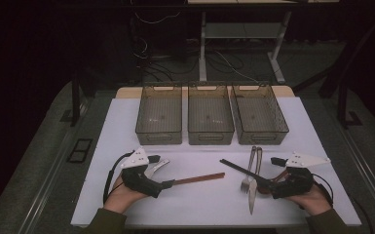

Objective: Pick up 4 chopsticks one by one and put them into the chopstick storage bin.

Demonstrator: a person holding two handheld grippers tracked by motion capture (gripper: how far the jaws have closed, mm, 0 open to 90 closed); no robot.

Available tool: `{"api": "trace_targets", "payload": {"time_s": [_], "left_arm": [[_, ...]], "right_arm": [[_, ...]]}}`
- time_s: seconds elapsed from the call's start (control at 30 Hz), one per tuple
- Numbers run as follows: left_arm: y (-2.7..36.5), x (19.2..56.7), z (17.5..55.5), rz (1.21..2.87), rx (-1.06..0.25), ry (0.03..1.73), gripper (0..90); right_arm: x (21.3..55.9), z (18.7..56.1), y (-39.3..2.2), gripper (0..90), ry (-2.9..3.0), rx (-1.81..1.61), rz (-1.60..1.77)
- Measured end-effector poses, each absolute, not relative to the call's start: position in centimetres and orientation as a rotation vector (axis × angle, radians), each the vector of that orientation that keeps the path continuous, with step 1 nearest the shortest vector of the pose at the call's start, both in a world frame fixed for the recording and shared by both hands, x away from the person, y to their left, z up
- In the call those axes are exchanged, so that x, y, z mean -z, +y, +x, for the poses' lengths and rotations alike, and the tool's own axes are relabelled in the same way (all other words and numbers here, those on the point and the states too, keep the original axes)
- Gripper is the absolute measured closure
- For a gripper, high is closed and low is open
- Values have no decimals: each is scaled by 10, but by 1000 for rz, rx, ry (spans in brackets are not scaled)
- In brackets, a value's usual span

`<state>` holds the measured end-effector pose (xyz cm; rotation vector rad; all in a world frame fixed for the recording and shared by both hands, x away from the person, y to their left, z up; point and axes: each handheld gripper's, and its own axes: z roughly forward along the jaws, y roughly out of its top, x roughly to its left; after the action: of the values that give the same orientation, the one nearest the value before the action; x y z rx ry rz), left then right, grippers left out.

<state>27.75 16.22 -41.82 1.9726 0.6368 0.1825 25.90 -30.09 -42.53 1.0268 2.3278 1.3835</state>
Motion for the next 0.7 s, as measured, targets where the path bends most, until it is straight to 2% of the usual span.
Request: {"api": "trace_targets", "payload": {"time_s": [0.7], "left_arm": [[167,409,278,1943,-192,640,16]], "right_arm": [[422,258,-300,5,2313,-1427,1016]]}}
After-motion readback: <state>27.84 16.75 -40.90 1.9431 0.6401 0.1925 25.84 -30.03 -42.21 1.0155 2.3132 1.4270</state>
